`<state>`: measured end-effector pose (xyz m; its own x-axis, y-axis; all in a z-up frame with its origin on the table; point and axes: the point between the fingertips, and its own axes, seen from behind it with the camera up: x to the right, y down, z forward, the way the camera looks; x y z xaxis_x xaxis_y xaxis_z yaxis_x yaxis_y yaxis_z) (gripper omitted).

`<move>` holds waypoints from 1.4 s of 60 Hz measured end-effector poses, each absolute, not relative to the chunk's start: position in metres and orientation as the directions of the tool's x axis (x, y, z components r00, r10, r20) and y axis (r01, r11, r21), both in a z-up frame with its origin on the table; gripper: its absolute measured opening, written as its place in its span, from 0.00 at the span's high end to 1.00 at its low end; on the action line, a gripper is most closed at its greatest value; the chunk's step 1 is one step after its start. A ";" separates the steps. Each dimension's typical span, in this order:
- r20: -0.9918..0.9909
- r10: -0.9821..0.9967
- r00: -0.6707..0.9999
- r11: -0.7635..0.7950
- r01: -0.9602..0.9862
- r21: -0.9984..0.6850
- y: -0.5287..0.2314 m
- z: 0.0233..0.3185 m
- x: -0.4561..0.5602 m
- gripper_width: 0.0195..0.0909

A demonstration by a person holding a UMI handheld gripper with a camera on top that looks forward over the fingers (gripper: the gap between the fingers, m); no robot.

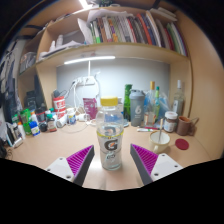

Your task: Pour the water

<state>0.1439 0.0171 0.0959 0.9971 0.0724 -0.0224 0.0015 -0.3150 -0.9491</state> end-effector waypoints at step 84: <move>-0.847 -0.234 -0.478 -0.283 -0.800 0.529 0.173 0.160 0.164 0.63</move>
<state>0.1638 0.1731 0.1603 -0.4779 -0.2336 -0.8468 -0.7996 -0.2833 0.5295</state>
